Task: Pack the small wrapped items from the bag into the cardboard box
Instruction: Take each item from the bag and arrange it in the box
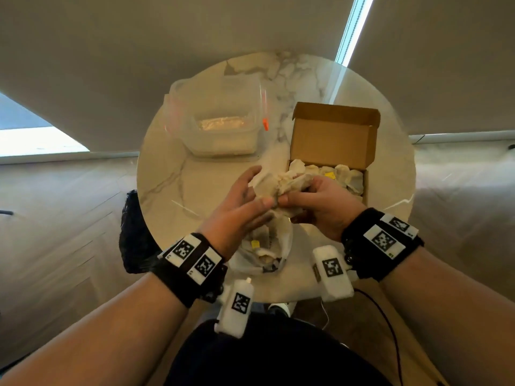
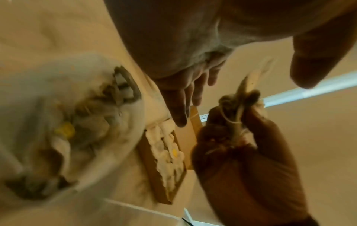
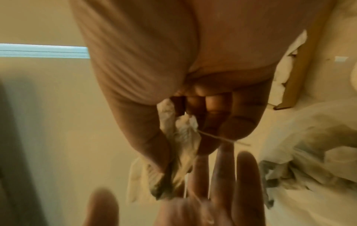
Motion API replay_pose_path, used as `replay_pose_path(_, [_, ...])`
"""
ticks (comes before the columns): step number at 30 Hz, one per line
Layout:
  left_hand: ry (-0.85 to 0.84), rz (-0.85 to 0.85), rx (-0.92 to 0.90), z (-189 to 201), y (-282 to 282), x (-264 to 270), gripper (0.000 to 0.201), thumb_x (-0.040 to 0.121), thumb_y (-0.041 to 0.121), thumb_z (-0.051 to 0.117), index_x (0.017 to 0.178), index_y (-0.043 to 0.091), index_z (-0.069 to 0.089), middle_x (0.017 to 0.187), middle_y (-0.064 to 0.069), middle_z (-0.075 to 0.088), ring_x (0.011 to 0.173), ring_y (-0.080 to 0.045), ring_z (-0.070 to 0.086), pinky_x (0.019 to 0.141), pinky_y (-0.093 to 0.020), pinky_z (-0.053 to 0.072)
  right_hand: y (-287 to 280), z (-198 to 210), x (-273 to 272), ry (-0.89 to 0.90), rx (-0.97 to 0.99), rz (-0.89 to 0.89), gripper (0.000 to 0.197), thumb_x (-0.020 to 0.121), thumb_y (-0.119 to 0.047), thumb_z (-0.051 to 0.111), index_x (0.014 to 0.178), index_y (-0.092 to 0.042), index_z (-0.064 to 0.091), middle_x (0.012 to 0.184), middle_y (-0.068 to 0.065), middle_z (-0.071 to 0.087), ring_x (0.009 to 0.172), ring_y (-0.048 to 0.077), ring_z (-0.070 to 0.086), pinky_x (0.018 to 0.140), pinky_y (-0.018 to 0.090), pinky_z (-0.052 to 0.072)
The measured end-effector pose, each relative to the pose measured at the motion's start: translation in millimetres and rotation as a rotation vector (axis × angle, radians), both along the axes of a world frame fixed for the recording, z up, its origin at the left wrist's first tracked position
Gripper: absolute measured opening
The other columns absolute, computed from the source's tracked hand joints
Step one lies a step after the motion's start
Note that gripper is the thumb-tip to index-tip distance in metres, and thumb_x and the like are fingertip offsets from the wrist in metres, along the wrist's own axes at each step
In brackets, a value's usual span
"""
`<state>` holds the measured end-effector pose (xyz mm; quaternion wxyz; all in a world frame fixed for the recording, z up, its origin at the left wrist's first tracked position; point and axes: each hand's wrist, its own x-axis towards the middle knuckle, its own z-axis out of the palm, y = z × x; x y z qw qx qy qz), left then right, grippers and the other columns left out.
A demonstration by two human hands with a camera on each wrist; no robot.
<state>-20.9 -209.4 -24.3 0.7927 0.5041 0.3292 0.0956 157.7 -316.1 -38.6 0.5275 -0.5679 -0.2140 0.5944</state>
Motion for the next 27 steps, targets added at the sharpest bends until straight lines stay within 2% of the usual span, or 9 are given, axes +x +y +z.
replay_pose_path(3, [-0.012,0.048,-0.191,8.2,0.2,23.5,0.055,0.087,0.019,0.07,0.141,0.017,0.057,0.132,-0.017,0.071,0.118,-0.038,0.068,0.095,-0.047,0.055,2.5,5.1,2.8,-0.089,0.015,-0.017,0.042,0.084,-0.006,0.082,0.122,0.0,0.067,0.114,0.024,0.074,0.104,0.04,0.073,0.091,0.054,0.061])
replay_pose_path(5, [0.022,0.094,-0.174,6.0,3.4,34.2,0.032,0.097,0.01,0.062,0.129,0.009,0.066,0.122,-0.025,0.072,0.103,-0.04,0.069,0.086,-0.044,0.054,3.2,6.0,3.5,-0.135,-0.005,-0.067,0.053,0.079,-0.008,0.087,0.127,-0.005,0.063,0.115,0.024,0.074,0.11,0.044,0.071,0.097,0.064,0.056])
replay_pose_path(8, [0.064,0.11,-0.156,-2.1,13.1,43.3,0.021,0.104,0.004,0.056,0.123,0.0,0.064,0.098,-0.022,0.072,0.073,-0.021,0.071,0.062,-0.026,0.058,3.4,6.0,2.8,-0.14,-0.06,-0.231,0.05,0.082,-0.004,0.086,0.125,-0.003,0.06,0.111,0.021,0.076,0.107,0.042,0.073,0.098,0.062,0.056])
replay_pose_path(10, [0.063,0.118,-0.188,-4.8,19.1,47.1,0.017,0.103,0.003,0.058,0.119,0.0,0.063,0.09,-0.016,0.072,0.066,-0.016,0.071,0.055,-0.022,0.056,3.6,5.7,2.3,-0.114,-0.084,-0.323,0.037,0.086,-0.004,0.081,0.118,0.003,0.063,0.11,0.025,0.075,0.105,0.046,0.072,0.095,0.061,0.058])
replay_pose_path(14, [0.072,0.067,-0.247,-9.7,32.5,52.3,0.021,0.101,0.005,0.062,0.121,-0.001,0.062,0.096,-0.017,0.074,0.074,-0.02,0.074,0.06,-0.025,0.059,8.2,13.0,4.4,-0.098,-0.093,-0.449,0.01,0.091,-0.002,0.074,0.098,-0.006,0.071,0.094,0.013,0.077,0.091,0.031,0.074,0.086,0.048,0.061])
replay_pose_path(16, [0.086,0.064,-0.279,-13.5,41.0,56.2,0.019,0.101,0.006,0.062,0.12,0.001,0.063,0.097,-0.016,0.075,0.079,-0.021,0.076,0.062,-0.027,0.062,10.2,16.0,8.9,-0.048,-0.082,-0.565,0.011,0.093,0.002,0.069,0.098,-0.008,0.068,0.09,0.01,0.076,0.089,0.029,0.073,0.084,0.044,0.061])
replay_pose_path(20, [0.133,0.082,-0.319,-18.4,58.2,68.5,0.013,0.102,0.003,0.059,0.111,0.005,0.068,0.094,-0.012,0.077,0.084,-0.022,0.075,0.064,-0.026,0.063,7.6,13.0,26.9,-0.067,-0.086,-0.747,0.02,0.096,-0.001,0.068,0.11,-0.014,0.062,0.087,0.002,0.079,0.081,0.021,0.076,0.067,0.031,0.063])
replay_pose_path(23, [0.165,0.095,-0.372,-20.6,70.1,76.6,0.019,0.099,-0.004,0.055,0.114,-0.002,0.067,0.103,-0.017,0.075,0.093,-0.027,0.072,0.065,-0.024,0.06,-2.3,1.0,40.2,-0.22,-0.191,-0.787,0.03,0.093,-0.009,0.075,0.117,-0.02,0.06,0.095,0.005,0.08,0.086,0.024,0.078,0.071,0.036,0.062])
replay_pose_path(27, [0.193,0.079,-0.338,-27.1,81.1,84.4,0.025,0.096,-0.014,0.052,0.112,-0.002,0.067,0.096,-0.015,0.078,0.085,-0.022,0.078,0.069,-0.028,0.064,-14.7,-19.4,54.3,-0.419,-0.341,-0.734,0.032,0.091,-0.012,0.078,0.112,-0.026,0.058,0.096,0.007,0.078,0.086,0.025,0.077,0.081,0.047,0.065])
